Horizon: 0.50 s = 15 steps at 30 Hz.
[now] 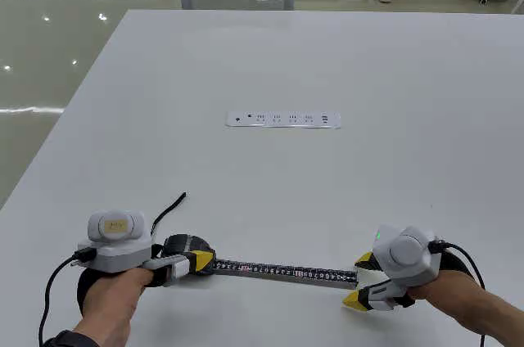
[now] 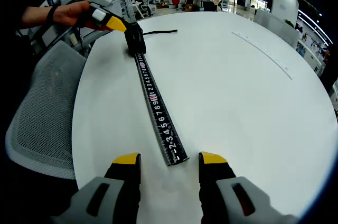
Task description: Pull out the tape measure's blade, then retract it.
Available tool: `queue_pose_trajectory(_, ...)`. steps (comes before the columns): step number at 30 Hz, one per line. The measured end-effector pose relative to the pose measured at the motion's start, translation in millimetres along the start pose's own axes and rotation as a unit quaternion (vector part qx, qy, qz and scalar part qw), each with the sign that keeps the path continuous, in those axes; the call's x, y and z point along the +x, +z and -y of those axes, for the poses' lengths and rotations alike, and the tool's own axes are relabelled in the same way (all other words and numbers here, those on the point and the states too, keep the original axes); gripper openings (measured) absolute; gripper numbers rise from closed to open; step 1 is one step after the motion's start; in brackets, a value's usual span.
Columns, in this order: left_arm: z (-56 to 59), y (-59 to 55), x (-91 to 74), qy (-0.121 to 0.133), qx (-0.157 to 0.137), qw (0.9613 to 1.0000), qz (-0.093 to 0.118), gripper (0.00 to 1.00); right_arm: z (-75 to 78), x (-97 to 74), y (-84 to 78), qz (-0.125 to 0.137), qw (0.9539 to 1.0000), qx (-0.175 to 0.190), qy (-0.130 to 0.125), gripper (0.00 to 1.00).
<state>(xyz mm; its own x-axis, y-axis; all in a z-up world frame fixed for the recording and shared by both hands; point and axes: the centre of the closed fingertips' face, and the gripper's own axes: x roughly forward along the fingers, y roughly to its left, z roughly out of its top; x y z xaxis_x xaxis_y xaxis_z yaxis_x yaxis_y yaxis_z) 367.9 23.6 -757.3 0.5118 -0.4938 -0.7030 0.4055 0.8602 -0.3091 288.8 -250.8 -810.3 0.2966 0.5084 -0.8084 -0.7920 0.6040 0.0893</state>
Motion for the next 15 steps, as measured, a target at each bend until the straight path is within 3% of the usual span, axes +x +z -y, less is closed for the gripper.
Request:
queue_pose_trajectory(1,-5.0,-0.3,5.6,0.011,-0.007,0.9999,-0.007,0.60,1.1,9.1,-3.6,-0.028,0.9987,-0.039,0.014,0.43)
queue_pose_trajectory(8,-7.6,-3.1,12.5,0.024,-0.017,0.9994,-0.020,0.60,10.5,9.8,-1.0,-0.042,0.9965,-0.072,0.013,0.29)
queue_pose_trajectory(15,-8.3,-3.0,15.0,0.030,-0.020,0.9990,-0.026,0.61,11.9,11.2,-2.1,-0.049,0.9948,-0.088,0.017,0.24)
